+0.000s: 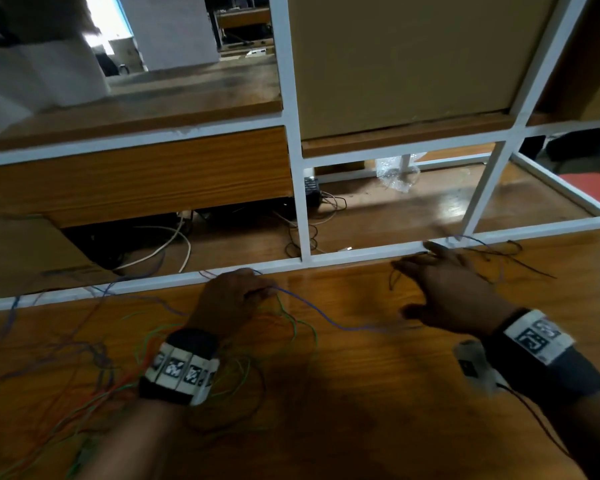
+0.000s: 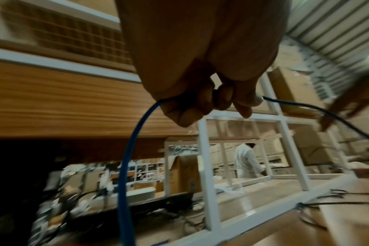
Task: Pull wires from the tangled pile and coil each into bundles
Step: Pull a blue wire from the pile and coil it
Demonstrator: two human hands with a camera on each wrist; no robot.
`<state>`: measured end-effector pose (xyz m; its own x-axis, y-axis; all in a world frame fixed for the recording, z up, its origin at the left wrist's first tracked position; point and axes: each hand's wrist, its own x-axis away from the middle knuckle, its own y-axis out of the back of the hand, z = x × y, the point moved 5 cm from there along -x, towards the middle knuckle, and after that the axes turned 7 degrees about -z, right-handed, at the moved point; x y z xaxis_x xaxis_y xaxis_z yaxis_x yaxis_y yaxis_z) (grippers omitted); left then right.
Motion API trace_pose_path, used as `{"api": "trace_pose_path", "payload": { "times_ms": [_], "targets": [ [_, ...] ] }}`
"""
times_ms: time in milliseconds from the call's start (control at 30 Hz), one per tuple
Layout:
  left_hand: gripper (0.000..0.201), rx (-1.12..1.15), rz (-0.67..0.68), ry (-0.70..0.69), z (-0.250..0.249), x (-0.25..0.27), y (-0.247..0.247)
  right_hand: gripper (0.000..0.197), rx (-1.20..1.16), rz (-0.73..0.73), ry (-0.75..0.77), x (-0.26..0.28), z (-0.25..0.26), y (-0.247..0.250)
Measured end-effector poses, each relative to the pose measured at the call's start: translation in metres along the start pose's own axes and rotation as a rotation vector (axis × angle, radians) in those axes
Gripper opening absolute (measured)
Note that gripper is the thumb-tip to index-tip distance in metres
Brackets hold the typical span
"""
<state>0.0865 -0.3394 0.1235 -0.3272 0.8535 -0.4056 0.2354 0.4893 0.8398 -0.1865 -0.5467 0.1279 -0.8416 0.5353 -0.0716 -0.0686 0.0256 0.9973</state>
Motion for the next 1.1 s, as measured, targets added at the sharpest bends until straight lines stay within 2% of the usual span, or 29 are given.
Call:
{"api": "trace_pose_path", "payload": {
  "times_ms": [33, 100, 167, 200, 300, 367, 400, 500, 600, 633, 700, 733, 800, 833, 900, 1000, 1033, 1100],
  "targets": [
    [0.048, 0.001, 0.021, -0.062, -0.016, -0.004, -0.008, 0.08, -0.044, -0.029, 0.055, -0.004, 0.024, 0.003],
    [0.042, 0.023, 0.048, -0.148, -0.046, -0.012, -0.021, 0.059, -0.212, -0.056, 0.156, -0.013, 0.068, 0.003],
    [0.033, 0.052, 0.03, -0.156, -0.063, -0.019, -0.026, 0.027, -0.367, -0.038, 0.223, -0.02, 0.1, -0.006],
    [0.03, 0.082, 0.024, -0.121, -0.066, -0.022, -0.024, 0.018, -0.427, -0.059, 0.234, -0.023, 0.106, -0.01],
    [0.028, 0.196, -0.027, 0.007, -0.049, -0.019, -0.011, 0.023, -0.575, -0.246, 0.152, -0.023, 0.08, -0.003],
    [0.02, 0.344, -0.073, 0.144, -0.024, -0.007, -0.004, 0.032, -0.585, -0.377, 0.094, -0.018, 0.048, 0.012],
    [0.014, 0.387, -0.054, 0.2, -0.013, 0.001, -0.003, 0.03, -0.575, -0.413, 0.081, -0.013, 0.035, 0.02],
    [0.011, 0.294, 0.025, 0.244, 0.014, 0.024, -0.01, 0.019, -0.504, -0.488, 0.076, -0.003, 0.006, 0.034],
    [0.015, 0.271, 0.017, 0.33, 0.04, 0.035, -0.016, 0.016, -0.45, -0.577, 0.001, 0.005, -0.022, 0.043],
    [0.016, 0.273, 0.02, 0.347, 0.042, 0.038, -0.018, 0.014, -0.437, -0.582, -0.026, 0.005, -0.029, 0.043],
    [0.011, 0.227, 0.007, 0.336, 0.035, 0.036, -0.018, 0.018, -0.388, -0.473, -0.097, 0.001, -0.034, 0.035],
    [0.013, 0.21, -0.016, 0.294, 0.025, 0.032, -0.017, 0.035, -0.313, -0.397, -0.116, -0.003, -0.03, 0.028],
    [0.033, 0.153, -0.061, 0.137, -0.004, 0.021, -0.019, 0.074, -0.148, -0.27, -0.053, -0.011, -0.009, 0.016],
    [0.033, 0.141, -0.055, 0.089, -0.019, 0.014, -0.022, 0.082, -0.119, -0.242, 0.008, -0.015, 0.008, 0.014],
    [0.024, 0.143, -0.012, 0.032, -0.045, 0.001, -0.032, 0.073, -0.156, -0.25, 0.164, -0.024, 0.05, 0.011],
    [0.021, 0.137, -0.016, -0.026, -0.065, -0.012, -0.037, 0.032, -0.267, -0.276, 0.31, -0.038, 0.094, 0.0],
    [0.021, 0.159, -0.027, -0.021, -0.064, -0.014, -0.035, 0.028, -0.294, -0.278, 0.331, -0.041, 0.098, -0.003],
    [0.018, 0.285, -0.024, 0.082, -0.055, -0.013, -0.03, 0.027, -0.332, -0.345, 0.371, -0.044, 0.091, 0.0]
  ]
}}
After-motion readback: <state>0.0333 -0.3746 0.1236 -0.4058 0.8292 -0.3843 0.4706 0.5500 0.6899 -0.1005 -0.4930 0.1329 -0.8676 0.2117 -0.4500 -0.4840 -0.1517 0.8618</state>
